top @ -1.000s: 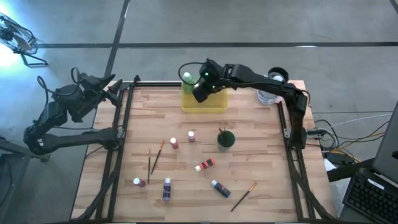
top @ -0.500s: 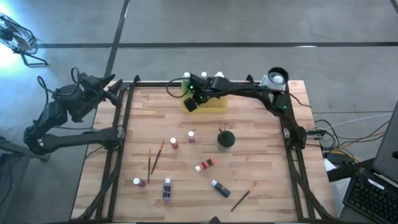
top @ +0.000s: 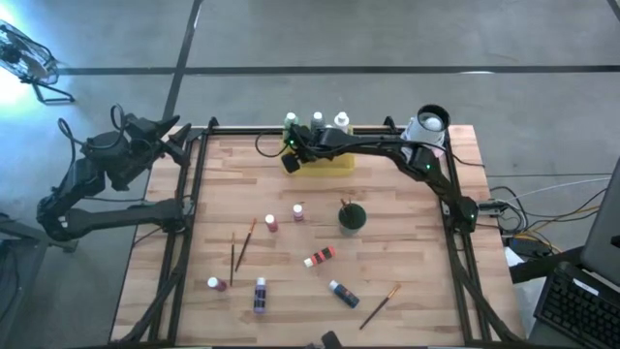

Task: Pick & Place Paint Supplies
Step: Adjust the yellow paint bottle on the yellow bin

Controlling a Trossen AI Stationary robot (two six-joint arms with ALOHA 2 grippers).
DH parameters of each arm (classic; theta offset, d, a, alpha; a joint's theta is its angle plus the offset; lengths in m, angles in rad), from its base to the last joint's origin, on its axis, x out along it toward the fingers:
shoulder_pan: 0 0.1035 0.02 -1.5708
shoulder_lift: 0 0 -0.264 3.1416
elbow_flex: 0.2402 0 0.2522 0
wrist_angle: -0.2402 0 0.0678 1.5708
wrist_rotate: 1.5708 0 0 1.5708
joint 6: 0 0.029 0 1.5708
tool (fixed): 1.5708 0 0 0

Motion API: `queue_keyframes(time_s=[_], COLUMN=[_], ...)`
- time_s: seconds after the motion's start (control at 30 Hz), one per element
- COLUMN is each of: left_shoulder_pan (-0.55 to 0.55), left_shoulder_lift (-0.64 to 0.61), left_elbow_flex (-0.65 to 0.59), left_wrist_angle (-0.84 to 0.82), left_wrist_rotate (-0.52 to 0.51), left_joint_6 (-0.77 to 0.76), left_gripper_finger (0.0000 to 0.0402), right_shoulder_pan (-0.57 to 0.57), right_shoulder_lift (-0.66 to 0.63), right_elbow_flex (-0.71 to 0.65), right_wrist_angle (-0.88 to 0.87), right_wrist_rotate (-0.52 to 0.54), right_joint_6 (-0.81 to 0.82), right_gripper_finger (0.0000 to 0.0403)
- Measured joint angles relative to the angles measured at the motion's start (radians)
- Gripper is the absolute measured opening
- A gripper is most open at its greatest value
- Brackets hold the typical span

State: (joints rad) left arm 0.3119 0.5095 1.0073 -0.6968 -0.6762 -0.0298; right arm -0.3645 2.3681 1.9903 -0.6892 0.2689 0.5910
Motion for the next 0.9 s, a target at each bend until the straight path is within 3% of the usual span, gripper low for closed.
queue_keyframes(time_s=[0.27,0.9], left_shoulder_pan=[0.0,0.0], left_shoulder_lift=[0.0,0.0], left_elbow_flex=[0.0,0.0], left_wrist_angle=[0.0,0.0], left_wrist_rotate=[0.0,-0.003], left_joint_6=[0.0,0.0], left_gripper_finger=[0.0181,0.0181], right_shoulder_pan=[0.004,-0.02], right_shoulder_lift=[-0.007,-0.011], right_elbow_flex=[-0.003,0.007], right_wrist_angle=[-0.007,0.018], right_wrist_rotate=[0.075,0.095], right_joint_6=[0.0,-0.009], right_gripper_finger=[0.0008,0.0008])
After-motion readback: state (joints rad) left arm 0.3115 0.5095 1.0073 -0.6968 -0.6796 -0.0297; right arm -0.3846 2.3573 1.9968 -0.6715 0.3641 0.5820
